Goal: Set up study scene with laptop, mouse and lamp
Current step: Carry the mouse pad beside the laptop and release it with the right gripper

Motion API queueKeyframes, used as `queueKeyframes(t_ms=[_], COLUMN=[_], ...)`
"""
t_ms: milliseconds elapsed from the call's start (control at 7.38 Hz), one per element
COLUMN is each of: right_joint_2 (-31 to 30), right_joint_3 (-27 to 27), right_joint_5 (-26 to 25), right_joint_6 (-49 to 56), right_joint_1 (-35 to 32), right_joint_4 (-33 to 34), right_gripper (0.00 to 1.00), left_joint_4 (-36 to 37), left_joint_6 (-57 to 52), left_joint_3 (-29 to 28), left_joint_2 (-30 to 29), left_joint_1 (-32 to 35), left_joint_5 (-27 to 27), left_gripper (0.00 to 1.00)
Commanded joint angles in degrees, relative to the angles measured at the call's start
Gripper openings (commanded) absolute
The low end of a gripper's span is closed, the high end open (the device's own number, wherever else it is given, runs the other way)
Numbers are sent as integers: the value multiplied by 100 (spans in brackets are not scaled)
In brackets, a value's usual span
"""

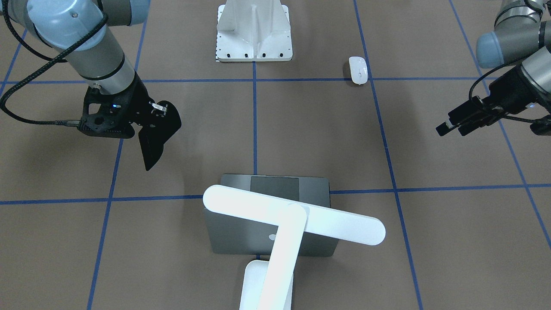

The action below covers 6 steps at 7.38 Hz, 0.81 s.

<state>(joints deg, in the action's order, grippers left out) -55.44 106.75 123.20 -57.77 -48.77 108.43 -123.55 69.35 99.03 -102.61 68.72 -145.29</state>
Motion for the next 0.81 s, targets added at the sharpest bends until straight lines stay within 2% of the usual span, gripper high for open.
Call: queueKeyframes(t_ms=[0,136,271,678], right_joint_2=[261,305,323,323], right_joint_3=[-225,-295,-321,-313], right_joint_5=[-94,-112,-225,-279], right_joint_6=[-32,-111,-138,-129], right_joint_1=[16,25,43,43], right_joint_4=[3,3,3,3], right_gripper=[0,46,99,100], left_joint_4=[-3,-3,-3,59], left_joint_6=[0,0,0,35], left_joint_3=[-7,-7,-7,-24], left_joint_2=[4,4,4,30], left_joint_1=[1,1,1,-34], left_joint_5=[0,0,0,70], left_gripper=[100,100,100,100])
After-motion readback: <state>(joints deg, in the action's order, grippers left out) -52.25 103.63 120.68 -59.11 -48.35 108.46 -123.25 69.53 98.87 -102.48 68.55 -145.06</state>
